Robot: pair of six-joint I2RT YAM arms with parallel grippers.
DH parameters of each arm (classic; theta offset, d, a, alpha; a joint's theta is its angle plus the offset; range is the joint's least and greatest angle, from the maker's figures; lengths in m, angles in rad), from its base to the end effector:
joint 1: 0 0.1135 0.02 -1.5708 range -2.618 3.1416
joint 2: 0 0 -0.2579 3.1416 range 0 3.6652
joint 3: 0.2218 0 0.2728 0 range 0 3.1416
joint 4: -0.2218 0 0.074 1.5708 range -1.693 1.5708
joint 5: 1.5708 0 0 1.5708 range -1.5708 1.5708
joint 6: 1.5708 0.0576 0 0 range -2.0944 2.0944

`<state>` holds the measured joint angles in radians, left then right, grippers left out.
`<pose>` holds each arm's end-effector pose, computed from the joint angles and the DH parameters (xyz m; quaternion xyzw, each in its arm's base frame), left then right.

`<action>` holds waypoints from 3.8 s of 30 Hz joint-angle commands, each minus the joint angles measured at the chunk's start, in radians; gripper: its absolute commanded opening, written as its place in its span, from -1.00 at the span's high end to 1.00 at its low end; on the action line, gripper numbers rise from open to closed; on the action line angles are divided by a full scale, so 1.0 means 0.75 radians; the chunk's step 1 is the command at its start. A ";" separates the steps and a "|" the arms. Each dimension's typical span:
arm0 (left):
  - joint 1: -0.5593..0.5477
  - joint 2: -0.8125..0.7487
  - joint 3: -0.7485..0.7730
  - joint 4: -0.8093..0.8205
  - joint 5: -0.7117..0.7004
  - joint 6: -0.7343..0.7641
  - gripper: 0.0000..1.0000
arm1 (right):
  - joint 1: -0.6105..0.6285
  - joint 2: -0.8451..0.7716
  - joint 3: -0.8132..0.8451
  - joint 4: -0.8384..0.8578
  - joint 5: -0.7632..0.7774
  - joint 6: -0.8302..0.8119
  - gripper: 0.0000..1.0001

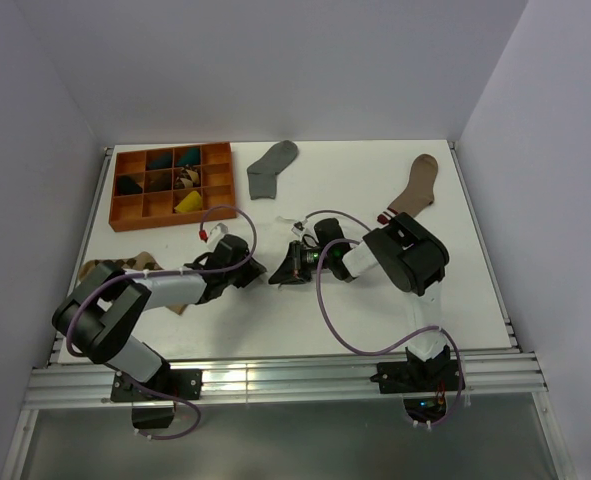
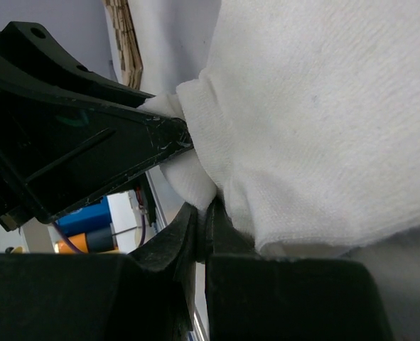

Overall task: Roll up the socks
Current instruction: Roll the sock at the center of the board.

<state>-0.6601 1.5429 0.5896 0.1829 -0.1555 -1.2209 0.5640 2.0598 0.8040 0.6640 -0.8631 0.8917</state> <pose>0.2502 -0.1829 0.0979 -0.2832 0.8740 -0.2716 0.2867 0.2920 0.2365 0.0446 -0.0633 0.8230 0.5597 0.0733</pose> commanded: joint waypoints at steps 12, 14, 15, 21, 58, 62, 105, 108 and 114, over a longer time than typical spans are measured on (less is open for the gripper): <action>-0.014 0.080 0.126 -0.232 -0.024 0.081 0.99 | 0.043 -0.408 0.004 -0.529 0.379 -0.599 0.18; -0.014 0.082 0.153 -0.274 -0.026 0.108 0.99 | 0.088 -0.498 0.000 -0.576 0.508 -0.728 0.06; -0.014 0.084 0.165 -0.289 -0.026 0.120 0.99 | 0.105 -0.527 -0.002 -0.607 0.559 -0.771 0.05; -0.014 0.096 0.238 -0.381 -0.034 0.186 0.99 | 0.248 -0.697 -0.092 -0.505 0.835 -1.068 0.00; -0.014 0.144 0.310 -0.426 0.023 0.233 0.99 | 0.704 -0.474 -0.061 -0.413 1.437 -1.443 0.32; -0.012 0.152 0.312 -0.424 0.021 0.229 0.99 | 0.729 -0.515 -0.113 -0.429 1.423 -1.406 0.70; -0.012 0.129 0.265 -0.387 0.054 0.172 0.99 | 0.712 -0.374 0.006 -0.468 1.521 -1.077 1.00; -0.012 0.109 0.261 -0.383 0.038 0.166 0.85 | 0.655 -0.404 -0.004 -0.505 1.427 -0.995 1.00; -0.003 0.045 0.241 -0.373 -0.016 0.131 0.46 | 0.490 -0.441 -0.029 -0.552 1.116 -0.782 1.00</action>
<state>-0.6613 1.6230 0.7921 -0.0925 -0.1318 -1.0988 0.9936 1.7504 0.7914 0.3058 0.1242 0.1661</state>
